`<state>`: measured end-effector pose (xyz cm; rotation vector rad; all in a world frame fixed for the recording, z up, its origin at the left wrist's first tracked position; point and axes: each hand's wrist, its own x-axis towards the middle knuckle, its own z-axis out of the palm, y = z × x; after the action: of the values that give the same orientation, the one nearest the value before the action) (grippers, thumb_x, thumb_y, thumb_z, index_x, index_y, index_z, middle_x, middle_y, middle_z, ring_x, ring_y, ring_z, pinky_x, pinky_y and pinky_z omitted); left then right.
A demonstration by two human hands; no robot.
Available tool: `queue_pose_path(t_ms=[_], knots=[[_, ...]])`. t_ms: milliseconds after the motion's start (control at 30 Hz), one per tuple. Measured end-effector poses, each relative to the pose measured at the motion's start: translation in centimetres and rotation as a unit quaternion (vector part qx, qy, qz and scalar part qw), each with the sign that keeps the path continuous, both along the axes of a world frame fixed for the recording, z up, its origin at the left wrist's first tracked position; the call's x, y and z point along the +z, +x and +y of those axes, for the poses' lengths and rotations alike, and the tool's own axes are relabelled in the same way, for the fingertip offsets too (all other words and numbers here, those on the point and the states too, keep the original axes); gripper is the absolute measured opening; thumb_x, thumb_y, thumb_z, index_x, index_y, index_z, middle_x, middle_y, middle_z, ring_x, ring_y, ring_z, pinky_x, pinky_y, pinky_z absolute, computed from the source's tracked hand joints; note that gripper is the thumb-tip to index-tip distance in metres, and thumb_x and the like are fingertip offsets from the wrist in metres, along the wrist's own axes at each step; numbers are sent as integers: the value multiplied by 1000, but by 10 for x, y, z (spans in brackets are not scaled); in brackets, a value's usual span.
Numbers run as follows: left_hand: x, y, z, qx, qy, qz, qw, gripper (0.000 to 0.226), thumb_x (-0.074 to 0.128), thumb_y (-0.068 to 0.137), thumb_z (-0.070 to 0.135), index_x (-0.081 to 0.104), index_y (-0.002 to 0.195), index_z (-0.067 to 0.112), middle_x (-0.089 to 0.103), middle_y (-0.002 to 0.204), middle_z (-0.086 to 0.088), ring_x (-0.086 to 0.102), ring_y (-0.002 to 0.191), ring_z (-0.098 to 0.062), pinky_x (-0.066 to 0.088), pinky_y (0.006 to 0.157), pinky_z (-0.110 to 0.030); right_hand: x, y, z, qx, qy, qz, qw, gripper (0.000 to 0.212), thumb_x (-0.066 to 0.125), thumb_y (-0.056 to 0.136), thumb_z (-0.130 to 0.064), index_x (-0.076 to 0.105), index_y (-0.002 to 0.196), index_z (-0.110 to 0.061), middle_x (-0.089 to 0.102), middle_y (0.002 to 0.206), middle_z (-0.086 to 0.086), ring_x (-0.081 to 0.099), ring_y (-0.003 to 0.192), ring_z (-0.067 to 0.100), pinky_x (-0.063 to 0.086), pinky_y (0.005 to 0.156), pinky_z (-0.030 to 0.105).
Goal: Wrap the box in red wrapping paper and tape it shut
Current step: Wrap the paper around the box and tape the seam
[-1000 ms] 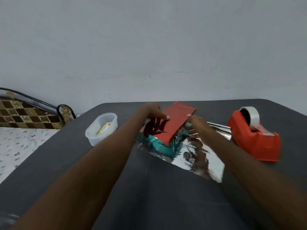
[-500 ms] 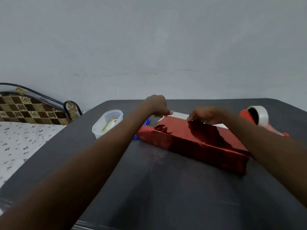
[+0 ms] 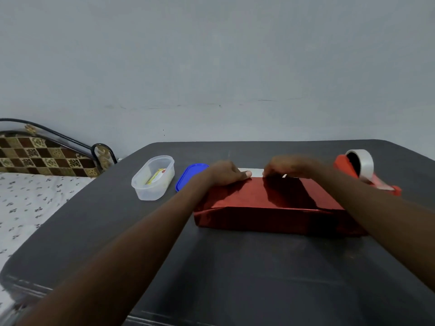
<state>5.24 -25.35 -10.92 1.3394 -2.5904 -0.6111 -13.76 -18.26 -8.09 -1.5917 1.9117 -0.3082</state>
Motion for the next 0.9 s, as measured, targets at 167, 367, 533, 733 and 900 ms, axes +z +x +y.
queue_pose_path(t_ms=[167,367,533,733,900], knots=[[5,-4,-5,3,21,-36,999,62,50,92,63,71,84,5,65,83,-8,61,77,-24,46,71,-29,0,11,60,48,-176,161,970,39,43,104,-41,62,120,-11,65,114,8,59,102,27,41,80,30],[23,-16,-25,-6,112,-27,993,40,68,85,53,71,84,14,68,89,-4,64,82,-21,52,75,-31,-33,19,94,83,-155,269,947,78,12,95,-68,26,154,-19,34,158,9,31,144,25,23,119,42],[22,-48,-42,-37,41,-65,996,41,67,90,40,67,113,6,66,108,-6,63,102,-24,54,91,-38,-47,20,97,85,-166,268,945,117,-13,66,-89,4,161,-23,8,168,9,6,154,23,4,125,45],[-1,-80,-58,-61,-1,-195,979,36,63,90,19,58,124,7,72,109,-11,70,82,-25,58,81,-38,-55,19,96,81,-199,276,937,118,-17,66,-90,1,160,-22,4,168,9,3,155,23,3,125,47],[-7,-88,-70,-90,-105,-194,971,47,79,80,23,65,122,8,66,118,-7,61,104,-25,43,77,-25,-56,21,98,79,-215,282,932,122,-20,64,-89,5,160,-19,8,168,8,5,154,24,3,125,47]])
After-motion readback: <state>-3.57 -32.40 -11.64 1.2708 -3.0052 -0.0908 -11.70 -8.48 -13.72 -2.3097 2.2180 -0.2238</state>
